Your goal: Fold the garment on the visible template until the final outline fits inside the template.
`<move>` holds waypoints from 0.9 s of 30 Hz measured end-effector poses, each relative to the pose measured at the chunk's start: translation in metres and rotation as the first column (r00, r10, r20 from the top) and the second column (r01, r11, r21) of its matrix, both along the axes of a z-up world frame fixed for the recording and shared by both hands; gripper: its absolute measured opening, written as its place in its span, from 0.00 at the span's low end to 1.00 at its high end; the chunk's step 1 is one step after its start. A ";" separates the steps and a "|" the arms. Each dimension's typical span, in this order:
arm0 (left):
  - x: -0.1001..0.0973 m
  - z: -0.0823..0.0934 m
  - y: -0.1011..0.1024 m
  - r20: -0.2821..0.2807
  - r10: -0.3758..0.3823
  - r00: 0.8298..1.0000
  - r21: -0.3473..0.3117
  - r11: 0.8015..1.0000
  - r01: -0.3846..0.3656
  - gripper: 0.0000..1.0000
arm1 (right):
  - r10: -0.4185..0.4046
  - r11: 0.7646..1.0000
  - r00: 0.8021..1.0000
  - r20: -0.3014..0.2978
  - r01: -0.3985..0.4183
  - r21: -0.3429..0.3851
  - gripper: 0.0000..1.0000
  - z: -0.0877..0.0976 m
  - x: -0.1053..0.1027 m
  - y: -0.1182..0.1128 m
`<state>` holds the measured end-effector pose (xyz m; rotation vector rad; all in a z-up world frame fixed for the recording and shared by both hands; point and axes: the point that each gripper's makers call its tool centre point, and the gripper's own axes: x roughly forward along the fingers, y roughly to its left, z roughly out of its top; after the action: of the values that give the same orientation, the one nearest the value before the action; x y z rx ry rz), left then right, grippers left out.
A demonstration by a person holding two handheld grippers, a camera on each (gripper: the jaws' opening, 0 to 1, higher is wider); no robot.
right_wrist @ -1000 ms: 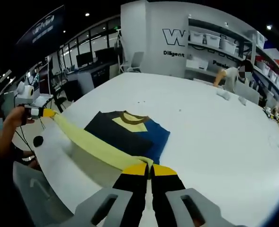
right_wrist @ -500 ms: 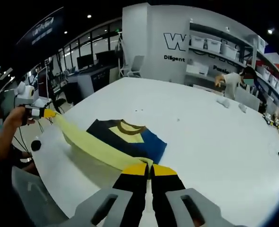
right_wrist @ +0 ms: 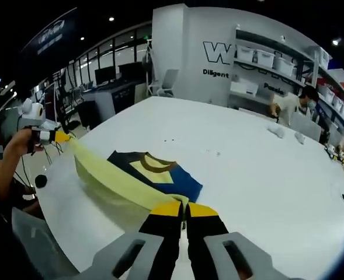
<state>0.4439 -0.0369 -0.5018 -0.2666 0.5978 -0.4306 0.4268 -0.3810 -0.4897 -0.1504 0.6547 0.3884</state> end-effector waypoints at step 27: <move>0.062 -0.002 0.000 0.012 0.037 0.999 -0.020 0.999 -0.036 0.00 | 0.005 1.000 1.000 0.003 -0.005 0.003 0.00 -0.006 0.064 -0.005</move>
<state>0.5059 -0.0366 -0.5036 -0.2928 0.5759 -0.4028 0.4908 -0.3864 -0.4955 -0.1498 0.6511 0.3939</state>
